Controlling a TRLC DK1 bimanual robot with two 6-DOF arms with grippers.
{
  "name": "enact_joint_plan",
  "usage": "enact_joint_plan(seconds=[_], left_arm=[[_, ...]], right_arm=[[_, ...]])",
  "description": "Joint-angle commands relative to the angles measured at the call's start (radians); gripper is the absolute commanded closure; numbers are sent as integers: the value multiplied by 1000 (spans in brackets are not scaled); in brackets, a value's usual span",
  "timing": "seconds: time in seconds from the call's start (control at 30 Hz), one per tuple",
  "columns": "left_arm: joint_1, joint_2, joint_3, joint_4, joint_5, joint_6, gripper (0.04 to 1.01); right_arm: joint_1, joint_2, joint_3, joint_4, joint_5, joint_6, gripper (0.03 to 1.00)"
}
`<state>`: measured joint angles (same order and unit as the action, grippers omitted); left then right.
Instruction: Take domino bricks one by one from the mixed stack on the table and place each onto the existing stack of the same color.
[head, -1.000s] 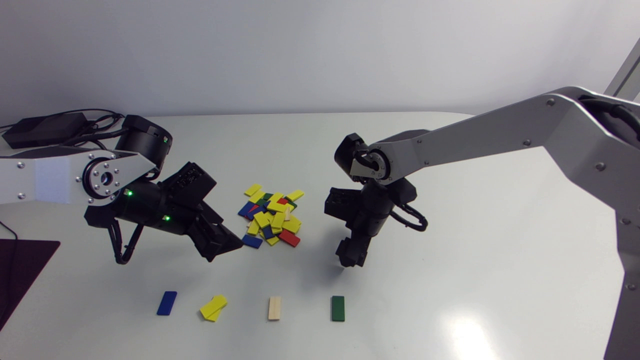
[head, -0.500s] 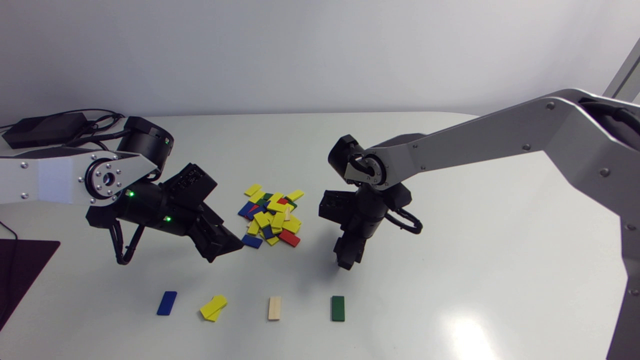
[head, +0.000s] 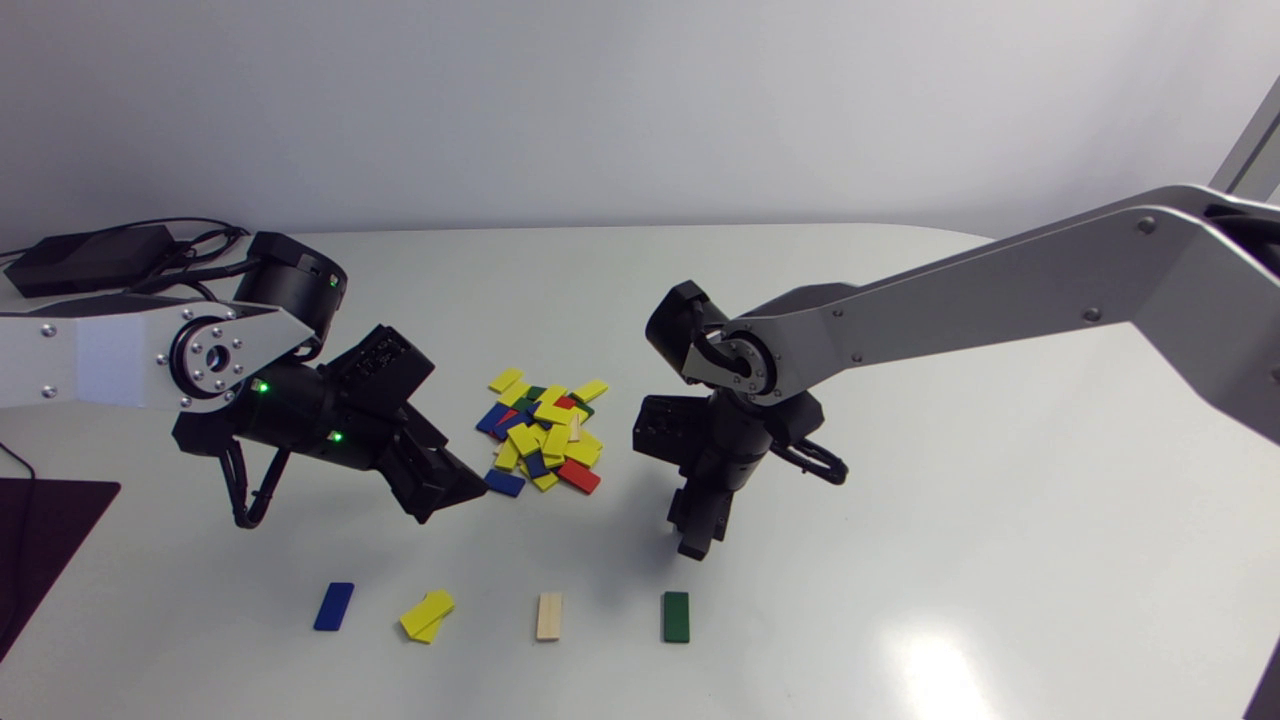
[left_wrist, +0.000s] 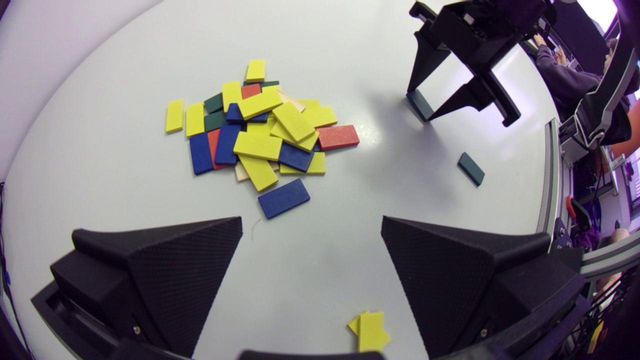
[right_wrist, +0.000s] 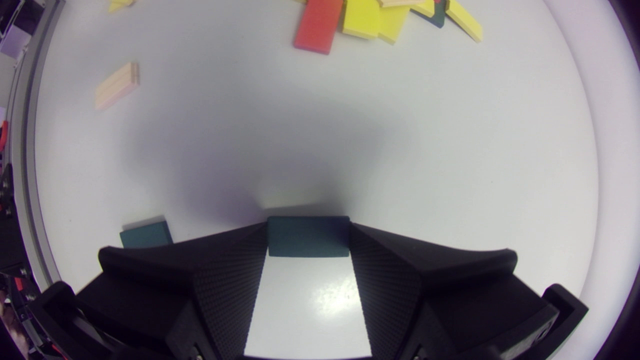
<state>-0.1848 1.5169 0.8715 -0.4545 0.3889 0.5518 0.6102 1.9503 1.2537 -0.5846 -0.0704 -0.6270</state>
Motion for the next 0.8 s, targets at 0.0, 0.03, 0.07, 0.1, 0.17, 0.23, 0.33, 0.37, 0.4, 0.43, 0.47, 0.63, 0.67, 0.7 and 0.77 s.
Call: enact_joint_plan(seconds=[0.0, 0.03, 0.07, 0.1, 0.17, 0.23, 0.33, 0.37, 0.4, 0.43, 0.47, 0.63, 0.67, 0.7, 0.77], left_arm=[[2, -8, -11, 7, 1, -13, 52], [2, -8, -12, 7, 1, -13, 54], [2, -9, -14, 7, 1, -13, 52], [2, -11, -16, 7, 1, -13, 54], [2, -15, -19, 7, 1, -12, 54], [2, -18, -20, 7, 1, -12, 52], [2, -24, -25, 7, 1, -12, 52], [2, -26, -26, 7, 1, -12, 54], [2, -26, -28, 7, 1, -10, 52], [2, -27, -29, 7, 1, -10, 52], [2, -27, -29, 7, 1, -10, 52], [1, -31, -31, 7, 1, -10, 52], [1, -32, -31, 7, 1, -10, 52], [1, -34, -31, 7, 1, -10, 52], [1, -35, -31, 7, 1, -10, 52]], right_arm=[[8, -54, -27, -32, 11, -34, 625], [8, -63, -27, -38, 11, -37, 625], [8, -77, -28, -43, 9, -42, 625], [8, -88, -30, -46, 9, -43, 625], [10, -106, -36, -50, 7, -50, 625], [17, -123, -48, -54, 3, -53, 625], [37, -151, -80, -54, -12, -54, 625], [45, -162, -92, -52, -17, -56, 625], [53, -172, -103, -52, -23, -57, 625], [57, -180, -109, -52, -29, -57, 625], [63, -188, -117, -52, -37, -57, 625], [100, -220, -169, -40, -60, -53, 625], [109, -231, -181, -40, -66, -48, 625], [117, -240, -191, -40, -71, -45, 625], [126, -248, -203, -40, -80, -37, 625]])
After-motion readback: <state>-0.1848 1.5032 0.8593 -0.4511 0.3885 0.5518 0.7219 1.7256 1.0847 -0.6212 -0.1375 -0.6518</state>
